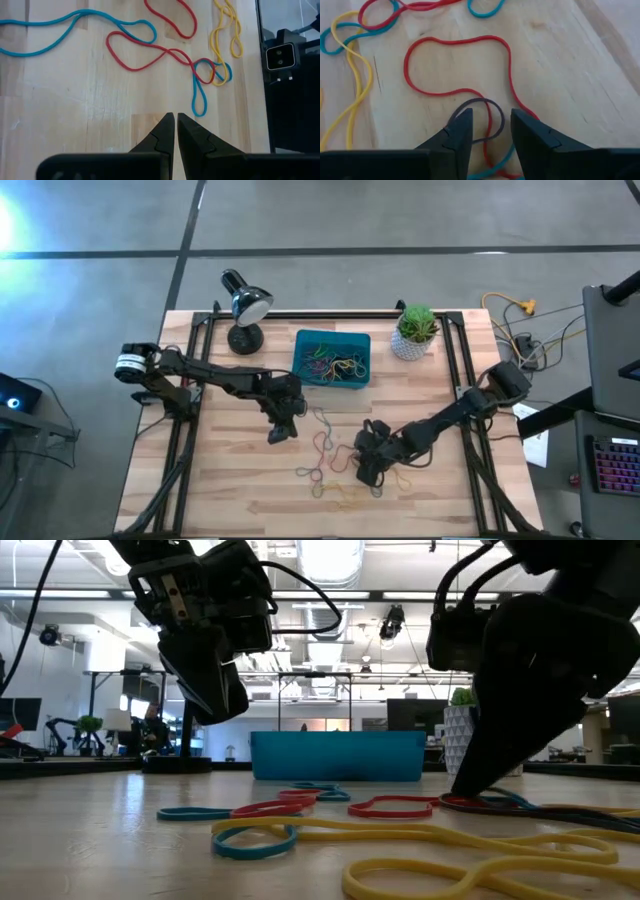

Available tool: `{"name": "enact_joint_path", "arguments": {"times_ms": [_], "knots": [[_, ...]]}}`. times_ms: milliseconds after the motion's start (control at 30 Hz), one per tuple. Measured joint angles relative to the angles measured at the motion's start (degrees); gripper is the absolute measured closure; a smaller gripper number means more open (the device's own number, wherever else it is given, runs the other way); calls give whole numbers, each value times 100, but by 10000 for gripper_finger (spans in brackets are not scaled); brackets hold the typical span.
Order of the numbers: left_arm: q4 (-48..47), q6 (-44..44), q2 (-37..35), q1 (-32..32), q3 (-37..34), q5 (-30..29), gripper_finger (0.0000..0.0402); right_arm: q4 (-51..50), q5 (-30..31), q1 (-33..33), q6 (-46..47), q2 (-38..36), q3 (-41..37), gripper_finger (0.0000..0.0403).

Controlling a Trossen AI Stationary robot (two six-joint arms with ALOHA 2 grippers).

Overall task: Pick and place rubber bands into bin
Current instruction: Put the purple rubber band into the blue bin

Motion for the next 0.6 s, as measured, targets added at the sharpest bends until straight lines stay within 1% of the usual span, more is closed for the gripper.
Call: {"name": "enact_joint_path", "arguments": {"times_ms": [200,300,567,600], "knots": [[-1,0,0,-4,-2,0,396,12,-14,0,141,62,4,298],[0,0,0,-4,-2,0,396,0,-11,0,142,63,4,313],[42,0,0,-4,-4,-2,396,-9,-22,3,142,68,4,386],[42,2,0,-4,-4,-2,396,-4,-28,4,144,68,4,390]]}}
